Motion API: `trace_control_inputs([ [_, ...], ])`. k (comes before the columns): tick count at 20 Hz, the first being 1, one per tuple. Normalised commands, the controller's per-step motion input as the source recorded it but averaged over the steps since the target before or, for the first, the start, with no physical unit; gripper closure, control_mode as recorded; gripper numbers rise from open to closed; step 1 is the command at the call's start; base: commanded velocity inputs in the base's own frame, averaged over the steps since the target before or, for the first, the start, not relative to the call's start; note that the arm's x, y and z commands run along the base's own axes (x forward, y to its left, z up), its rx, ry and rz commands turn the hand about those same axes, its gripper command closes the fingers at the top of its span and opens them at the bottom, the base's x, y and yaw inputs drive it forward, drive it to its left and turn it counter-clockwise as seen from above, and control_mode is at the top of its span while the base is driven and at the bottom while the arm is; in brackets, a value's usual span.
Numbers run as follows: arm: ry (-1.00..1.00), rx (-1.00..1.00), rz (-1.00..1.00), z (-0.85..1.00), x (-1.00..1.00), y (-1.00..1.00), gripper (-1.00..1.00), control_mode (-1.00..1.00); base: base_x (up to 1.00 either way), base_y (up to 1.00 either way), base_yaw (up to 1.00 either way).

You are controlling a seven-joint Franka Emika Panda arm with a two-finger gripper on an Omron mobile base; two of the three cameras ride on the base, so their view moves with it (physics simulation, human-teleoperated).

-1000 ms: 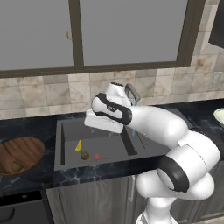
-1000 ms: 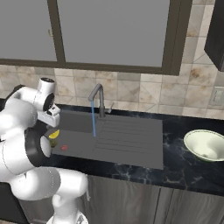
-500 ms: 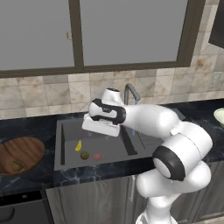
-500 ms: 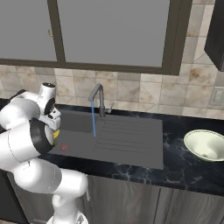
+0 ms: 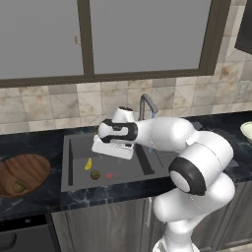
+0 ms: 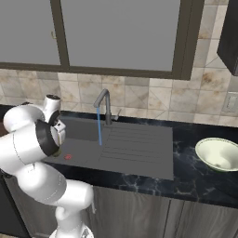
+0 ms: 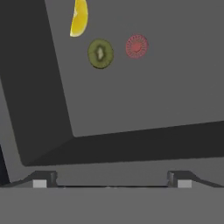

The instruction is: Pick the kiwis from the sink and place them in one bowl. Place the lemon wedge in the other bowl. Then turn off the sink faucet.

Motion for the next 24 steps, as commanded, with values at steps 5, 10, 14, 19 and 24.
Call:
trace_control_inputs([
  [5, -0.06, 0.00, 0.01, -0.34, 0.10, 0.05, -1.00, -1.00, 0.00, 0.00, 0.00],
  [10, -0.05, 0.00, 0.00, -0.30, 0.11, 0.07, -1.00, -1.00, 0.00, 0.00, 0.00],
  [14, -0.05, 0.00, 0.00, -0.29, 0.15, 0.08, -1.00, -1.00, 0.00, 0.00, 0.00],
  [19, -0.03, 0.00, 0.00, -0.28, 0.17, 0.07, -1.00, -1.00, 0.00, 0.00, 0.00],
  [24, -0.01, 0.00, 0.00, -0.22, 0.19, 0.05, -1.00, -1.00, 0.00, 0.00, 0.00],
])
